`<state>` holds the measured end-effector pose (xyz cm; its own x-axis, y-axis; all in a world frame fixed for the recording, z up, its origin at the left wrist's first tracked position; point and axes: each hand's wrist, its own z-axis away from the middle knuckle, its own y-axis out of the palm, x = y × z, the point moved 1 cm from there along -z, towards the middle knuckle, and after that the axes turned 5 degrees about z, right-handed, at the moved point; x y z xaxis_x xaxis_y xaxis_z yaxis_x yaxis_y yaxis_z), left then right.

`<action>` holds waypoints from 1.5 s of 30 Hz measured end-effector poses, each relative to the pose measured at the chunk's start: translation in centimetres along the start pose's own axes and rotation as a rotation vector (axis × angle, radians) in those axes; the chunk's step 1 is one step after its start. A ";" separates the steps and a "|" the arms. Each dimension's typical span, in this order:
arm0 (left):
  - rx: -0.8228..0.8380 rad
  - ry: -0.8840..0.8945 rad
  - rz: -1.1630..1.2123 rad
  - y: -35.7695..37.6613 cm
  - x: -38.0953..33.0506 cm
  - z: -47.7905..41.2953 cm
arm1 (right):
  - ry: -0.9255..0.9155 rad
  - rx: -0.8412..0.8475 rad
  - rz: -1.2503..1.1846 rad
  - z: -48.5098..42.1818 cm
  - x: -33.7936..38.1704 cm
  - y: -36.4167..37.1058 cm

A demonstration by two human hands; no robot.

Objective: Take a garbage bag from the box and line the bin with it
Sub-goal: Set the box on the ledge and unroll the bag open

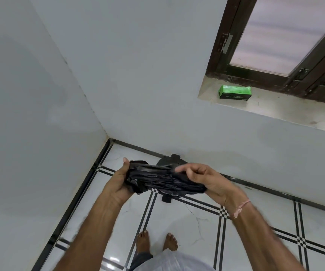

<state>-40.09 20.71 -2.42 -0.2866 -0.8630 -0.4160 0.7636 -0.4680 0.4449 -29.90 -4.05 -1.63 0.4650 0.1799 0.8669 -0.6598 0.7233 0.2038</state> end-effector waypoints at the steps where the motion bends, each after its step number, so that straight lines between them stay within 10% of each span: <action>1: 0.016 0.027 -0.031 0.1 -0.3 0.1 | 0.023 0.061 0.094 0.0 -0.1 -0.1; 13: 0.228 0.108 -0.721 -1.5 2.0 0.3 | -0.081 -0.289 -0.277 -2.6 0.5 -1.8; 21: 0.133 -0.003 0.079 -2.4 1.7 -1.2 | -0.046 -0.389 -0.256 -2.2 -0.6 -2.0; 31: 0.008 0.030 0.470 -0.7 2.0 -1.9 | 0.057 -0.457 -0.420 -1.6 -3.8 -1.3; 45: 0.250 -0.001 0.153 -1.6 2.3 -0.2 | 0.143 -0.574 -0.649 -2.3 -3.4 -3.4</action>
<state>-41.84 19.55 -4.28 -0.1799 -0.9273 -0.3283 0.6320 -0.3647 0.6837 -27.84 -5.60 -6.32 0.7399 -0.3298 0.5863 0.1418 0.9285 0.3432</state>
